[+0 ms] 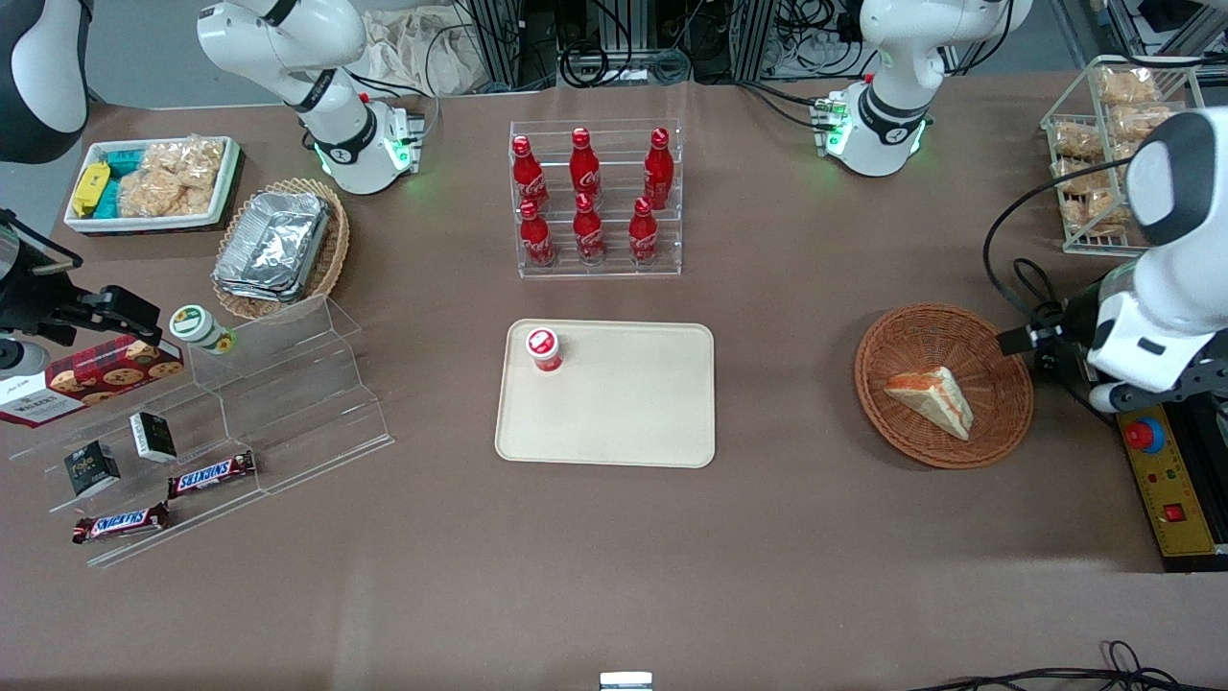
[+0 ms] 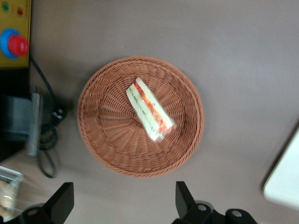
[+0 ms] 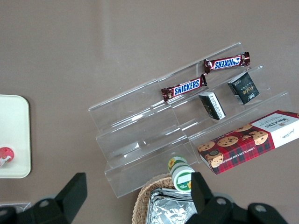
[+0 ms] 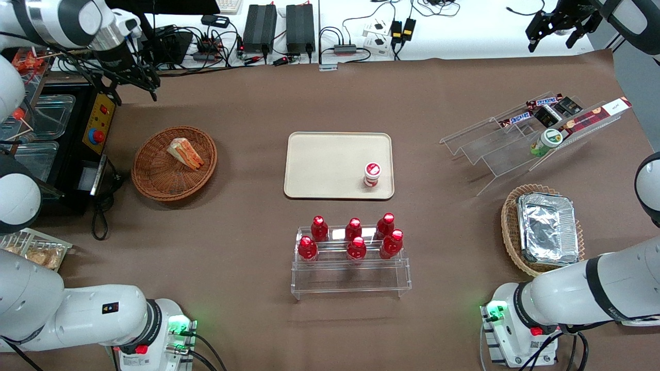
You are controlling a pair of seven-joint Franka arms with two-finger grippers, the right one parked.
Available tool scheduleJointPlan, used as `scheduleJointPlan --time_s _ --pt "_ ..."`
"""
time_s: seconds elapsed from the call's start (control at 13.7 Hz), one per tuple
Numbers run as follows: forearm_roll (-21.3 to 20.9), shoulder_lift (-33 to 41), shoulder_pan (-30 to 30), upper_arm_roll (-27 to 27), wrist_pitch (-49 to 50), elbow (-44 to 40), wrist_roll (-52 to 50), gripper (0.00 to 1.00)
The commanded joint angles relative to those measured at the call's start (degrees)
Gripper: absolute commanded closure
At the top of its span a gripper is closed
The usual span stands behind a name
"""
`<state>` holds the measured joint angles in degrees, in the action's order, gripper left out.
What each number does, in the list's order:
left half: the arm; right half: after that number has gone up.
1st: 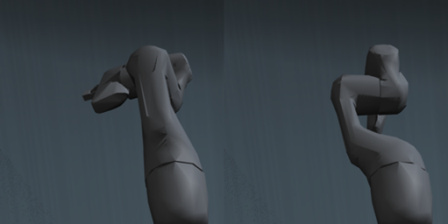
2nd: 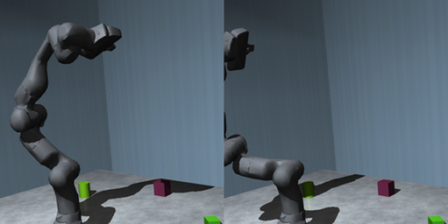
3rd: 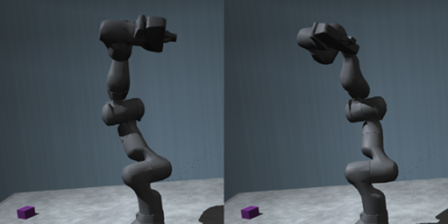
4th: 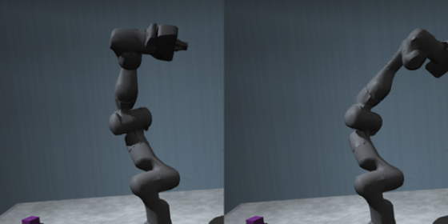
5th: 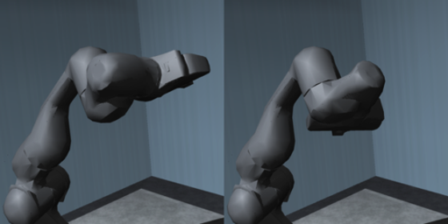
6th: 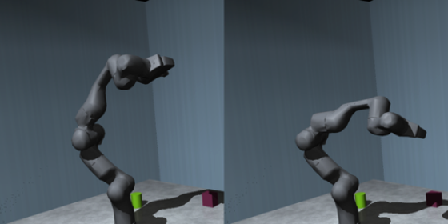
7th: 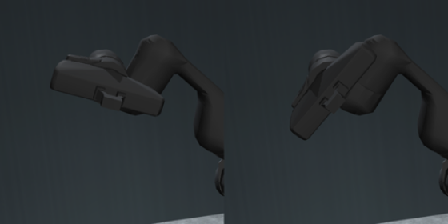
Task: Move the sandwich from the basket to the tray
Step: 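Lower the open left gripper over the wrapped sandwich in the wicker basket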
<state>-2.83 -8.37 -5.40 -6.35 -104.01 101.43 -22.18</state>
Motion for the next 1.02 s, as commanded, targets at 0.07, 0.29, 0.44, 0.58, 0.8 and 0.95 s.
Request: scheduleJointPlan --time_s 0.07,0.29,0.44,0.58,0.8,0.95 --pt "0.5 -4.0 -0.2 -0.1 -4.5 2.8 -13.9 0.0" --pt "0.5 -7.4 -0.2 -0.1 -8.7 2.8 -21.8 0.0" --pt "1.0 -9.5 -0.2 -0.1 -11.2 3.0 -22.8 0.0" --pt "3.4 -10.9 -0.2 -0.1 -12.6 3.2 -23.3 0.0" --pt "3.6 -11.3 -1.0 0.0 -16.3 6.0 -23.6 0.0" --pt "3.6 -11.3 -1.0 0.0 -19.4 8.6 -23.6 0.0"
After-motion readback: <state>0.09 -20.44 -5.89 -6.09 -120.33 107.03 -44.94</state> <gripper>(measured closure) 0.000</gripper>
